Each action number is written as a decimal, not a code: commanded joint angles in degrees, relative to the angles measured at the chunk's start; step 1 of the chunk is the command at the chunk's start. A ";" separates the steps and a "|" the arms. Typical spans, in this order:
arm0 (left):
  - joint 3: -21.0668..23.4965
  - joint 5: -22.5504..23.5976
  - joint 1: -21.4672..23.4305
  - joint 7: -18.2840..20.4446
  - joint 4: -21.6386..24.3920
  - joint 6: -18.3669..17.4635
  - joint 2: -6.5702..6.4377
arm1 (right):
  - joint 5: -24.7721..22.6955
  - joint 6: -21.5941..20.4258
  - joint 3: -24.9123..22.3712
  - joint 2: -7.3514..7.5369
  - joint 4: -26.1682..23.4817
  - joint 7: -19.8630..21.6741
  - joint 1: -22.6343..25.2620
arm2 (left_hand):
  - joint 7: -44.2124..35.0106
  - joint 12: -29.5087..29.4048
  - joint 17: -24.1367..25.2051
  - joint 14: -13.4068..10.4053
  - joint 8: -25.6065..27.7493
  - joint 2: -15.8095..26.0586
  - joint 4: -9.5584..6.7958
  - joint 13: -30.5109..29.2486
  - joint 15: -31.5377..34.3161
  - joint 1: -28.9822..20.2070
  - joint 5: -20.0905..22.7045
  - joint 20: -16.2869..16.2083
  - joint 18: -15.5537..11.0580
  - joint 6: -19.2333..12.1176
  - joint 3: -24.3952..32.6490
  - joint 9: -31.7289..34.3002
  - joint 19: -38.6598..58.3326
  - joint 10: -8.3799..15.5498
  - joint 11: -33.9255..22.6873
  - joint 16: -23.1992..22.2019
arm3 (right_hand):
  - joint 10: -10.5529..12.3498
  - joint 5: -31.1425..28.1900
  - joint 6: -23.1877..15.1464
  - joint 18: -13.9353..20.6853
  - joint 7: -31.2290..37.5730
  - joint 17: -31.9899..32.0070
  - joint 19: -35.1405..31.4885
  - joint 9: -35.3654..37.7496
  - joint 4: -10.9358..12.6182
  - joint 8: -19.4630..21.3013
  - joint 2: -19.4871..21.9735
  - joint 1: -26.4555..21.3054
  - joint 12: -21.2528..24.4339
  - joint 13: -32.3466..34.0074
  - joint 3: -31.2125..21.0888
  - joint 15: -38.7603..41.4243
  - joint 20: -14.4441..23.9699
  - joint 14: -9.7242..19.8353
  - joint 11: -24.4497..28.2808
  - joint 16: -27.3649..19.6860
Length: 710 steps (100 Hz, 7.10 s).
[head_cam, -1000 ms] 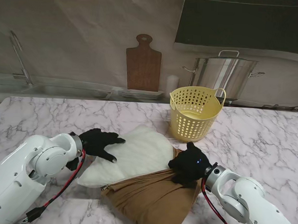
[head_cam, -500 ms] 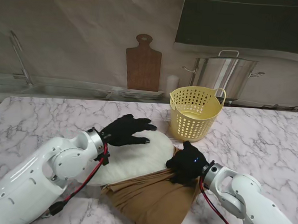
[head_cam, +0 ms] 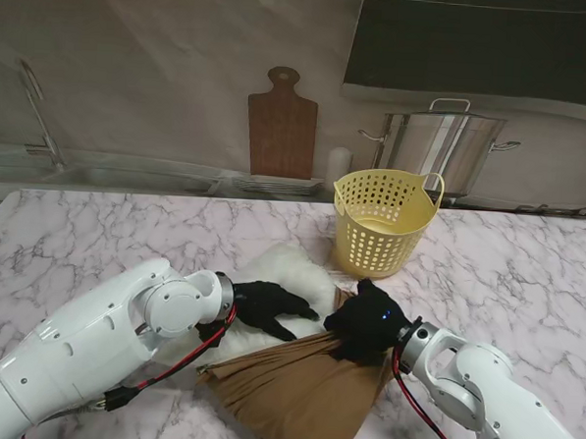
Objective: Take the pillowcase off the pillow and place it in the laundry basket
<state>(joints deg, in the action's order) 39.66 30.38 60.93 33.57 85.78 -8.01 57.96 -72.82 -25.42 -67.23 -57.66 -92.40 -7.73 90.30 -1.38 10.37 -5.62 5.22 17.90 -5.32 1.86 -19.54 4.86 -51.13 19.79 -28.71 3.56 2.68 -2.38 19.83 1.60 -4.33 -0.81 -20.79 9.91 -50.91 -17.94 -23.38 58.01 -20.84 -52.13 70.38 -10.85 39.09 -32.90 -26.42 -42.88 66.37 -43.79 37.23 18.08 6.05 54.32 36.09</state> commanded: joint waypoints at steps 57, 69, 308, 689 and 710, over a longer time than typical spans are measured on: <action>8.59 13.06 8.42 13.66 -0.09 1.89 -4.89 | -4.28 5.06 -12.36 0.32 -6.38 9.61 13.76 | 0.74 -0.68 0.83 5.53 -2.33 -5.03 -1.13 1.17 2.56 3.28 -4.71 -0.12 3.97 3.45 0.93 -5.22 28.44 -4.18 0.38 0.53 | -3.03 -5.60 -0.72 -0.64 2.19 -0.49 -2.41 5.42 0.40 -1.55 2.01 0.61 -1.59 3.83 -0.78 2.27 0.44 -2.44 6.21 0.61; 10.05 14.09 9.65 14.48 0.26 2.02 -4.99 | -6.31 6.97 -13.60 0.39 -8.11 12.63 15.44 | 0.86 -0.76 0.89 5.47 -2.54 -4.93 -1.13 1.59 2.48 3.54 -5.11 -0.33 3.79 3.57 0.94 -5.86 27.98 -4.21 0.52 0.60 | -3.38 -6.19 -0.27 -0.64 1.15 -0.37 -2.43 5.32 1.04 -1.08 4.59 0.82 -1.54 3.61 0.88 2.31 0.45 -2.72 6.06 0.50; 17.85 9.17 17.00 -14.73 15.65 -1.85 1.50 | -10.92 6.40 -4.05 1.17 -3.71 -2.64 4.92 | -1.86 0.51 -2.22 6.57 -1.09 3.89 -0.36 -5.68 5.13 -0.34 0.55 -1.59 5.60 4.44 -0.34 2.03 34.15 -5.75 -1.02 -1.49 | -1.44 6.07 -8.42 1.96 -9.63 5.30 1.98 -9.92 0.42 -1.81 9.13 -20.64 1.62 -9.52 -6.99 -15.04 -0.92 -1.78 -25.23 -3.89; -2.75 -4.85 -3.14 0.77 -3.56 13.44 0.28 | -2.36 5.46 1.79 -0.45 -15.20 2.69 9.42 | -1.11 3.24 -2.74 6.57 -2.54 6.18 -1.05 -7.29 6.49 -9.99 -1.52 -2.29 4.56 6.50 0.85 5.95 38.50 -5.64 -2.79 -3.08 | -11.73 40.49 9.40 -0.76 -58.42 17.52 10.55 -46.11 8.99 -15.72 13.54 3.07 4.58 -31.81 13.94 -20.78 -4.68 -9.98 -15.67 -10.57; -3.88 -5.16 -4.39 1.56 -5.65 14.08 0.18 | -0.74 4.05 2.16 0.02 -13.04 8.31 8.87 | -1.15 3.26 -2.70 6.59 -2.52 5.85 -1.09 -7.29 6.48 -10.32 -1.44 -2.28 4.54 6.52 0.81 5.99 38.46 -5.69 -2.82 -3.10 | -14.38 10.91 -7.10 -0.89 -8.91 18.68 11.71 -48.47 5.31 -15.88 8.88 -10.73 3.59 -37.66 17.63 -19.13 -7.58 -9.82 -20.97 -11.14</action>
<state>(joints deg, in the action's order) 36.35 24.76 55.82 33.49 82.48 5.40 58.29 -74.01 -21.26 -64.65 -57.93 -107.57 1.52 98.50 -3.71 14.23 -8.87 3.52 15.61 -0.26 1.93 -24.52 10.14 -57.51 19.08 -31.26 7.58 9.22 -2.90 26.27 -32.83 -10.16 -5.64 -23.68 -2.76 -30.02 -19.66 -22.82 32.40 -3.80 -41.91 23.52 -3.70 21.64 -19.91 -33.64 -43.01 31.08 -25.96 19.95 12.41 -3.09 38.02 27.20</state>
